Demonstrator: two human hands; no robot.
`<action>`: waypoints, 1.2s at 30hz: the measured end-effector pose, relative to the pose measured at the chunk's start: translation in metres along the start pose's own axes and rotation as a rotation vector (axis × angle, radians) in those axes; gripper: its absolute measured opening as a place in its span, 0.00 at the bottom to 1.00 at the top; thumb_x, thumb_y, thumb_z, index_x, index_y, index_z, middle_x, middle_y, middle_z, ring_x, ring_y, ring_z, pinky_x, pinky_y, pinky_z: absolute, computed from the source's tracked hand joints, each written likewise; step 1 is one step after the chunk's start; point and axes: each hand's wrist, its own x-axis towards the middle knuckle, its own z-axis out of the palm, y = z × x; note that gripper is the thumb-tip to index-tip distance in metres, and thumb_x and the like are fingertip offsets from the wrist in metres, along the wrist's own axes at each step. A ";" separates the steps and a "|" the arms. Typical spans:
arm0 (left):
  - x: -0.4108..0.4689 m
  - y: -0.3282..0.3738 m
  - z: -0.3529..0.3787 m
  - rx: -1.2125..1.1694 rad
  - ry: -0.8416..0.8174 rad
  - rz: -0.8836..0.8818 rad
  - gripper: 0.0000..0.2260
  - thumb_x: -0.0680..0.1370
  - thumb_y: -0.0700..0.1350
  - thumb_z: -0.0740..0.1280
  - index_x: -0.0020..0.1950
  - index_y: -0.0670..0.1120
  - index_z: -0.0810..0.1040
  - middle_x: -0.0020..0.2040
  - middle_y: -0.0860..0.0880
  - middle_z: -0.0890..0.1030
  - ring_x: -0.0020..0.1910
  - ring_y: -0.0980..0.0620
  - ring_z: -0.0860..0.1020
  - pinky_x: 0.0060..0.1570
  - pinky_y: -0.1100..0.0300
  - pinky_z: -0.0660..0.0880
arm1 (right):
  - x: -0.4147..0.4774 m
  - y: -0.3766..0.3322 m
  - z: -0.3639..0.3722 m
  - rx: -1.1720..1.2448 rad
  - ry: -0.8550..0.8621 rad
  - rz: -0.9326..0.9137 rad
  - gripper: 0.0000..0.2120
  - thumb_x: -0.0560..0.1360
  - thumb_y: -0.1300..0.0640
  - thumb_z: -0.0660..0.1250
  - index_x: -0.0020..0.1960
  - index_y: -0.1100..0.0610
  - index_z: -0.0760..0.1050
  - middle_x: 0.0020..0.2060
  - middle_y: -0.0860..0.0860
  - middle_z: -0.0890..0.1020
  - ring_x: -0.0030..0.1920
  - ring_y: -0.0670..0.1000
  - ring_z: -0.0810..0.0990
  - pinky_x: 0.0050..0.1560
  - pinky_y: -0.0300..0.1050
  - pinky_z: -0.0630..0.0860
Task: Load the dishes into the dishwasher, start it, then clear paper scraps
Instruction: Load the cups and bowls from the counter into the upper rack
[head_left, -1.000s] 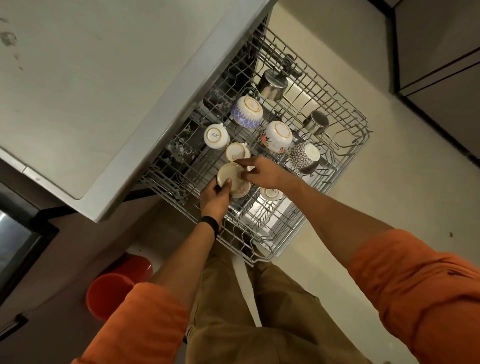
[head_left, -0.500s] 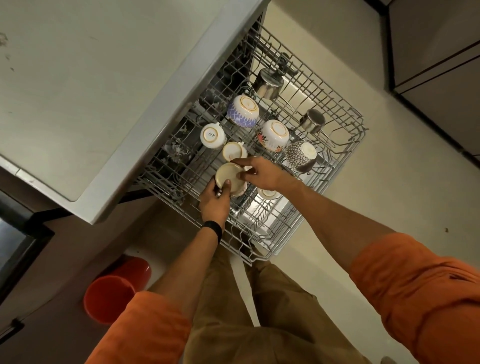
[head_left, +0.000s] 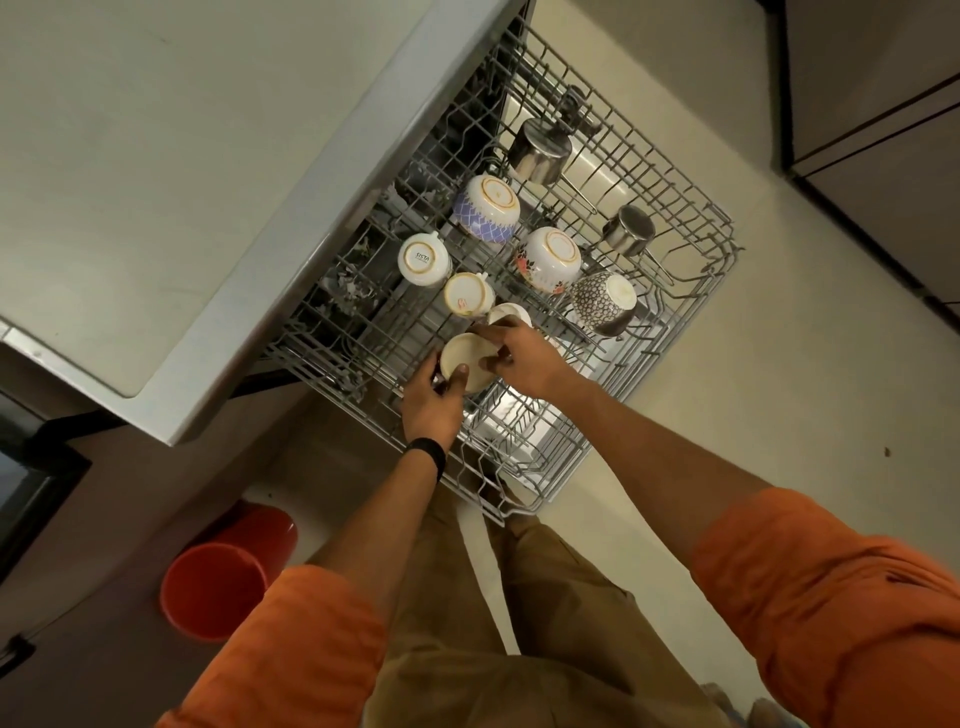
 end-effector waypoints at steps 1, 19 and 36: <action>-0.001 0.000 -0.001 0.002 -0.005 0.006 0.21 0.80 0.48 0.71 0.73 0.50 0.76 0.66 0.49 0.80 0.64 0.50 0.78 0.65 0.52 0.76 | -0.001 0.001 0.002 -0.001 0.001 0.005 0.26 0.79 0.60 0.70 0.76 0.53 0.71 0.67 0.56 0.72 0.53 0.54 0.77 0.59 0.42 0.73; -0.032 0.019 -0.012 0.040 -0.008 0.011 0.23 0.78 0.45 0.72 0.73 0.51 0.74 0.69 0.48 0.78 0.67 0.47 0.77 0.67 0.46 0.75 | -0.046 -0.019 0.006 0.117 0.092 0.046 0.27 0.79 0.61 0.69 0.77 0.56 0.67 0.65 0.57 0.79 0.60 0.57 0.79 0.57 0.45 0.74; -0.112 0.060 0.075 -0.306 0.055 -0.043 0.12 0.82 0.45 0.69 0.65 0.50 0.76 0.58 0.47 0.82 0.58 0.48 0.80 0.63 0.47 0.77 | -0.107 0.037 -0.059 0.282 0.187 0.005 0.24 0.81 0.60 0.67 0.76 0.55 0.70 0.66 0.52 0.80 0.60 0.52 0.81 0.62 0.50 0.78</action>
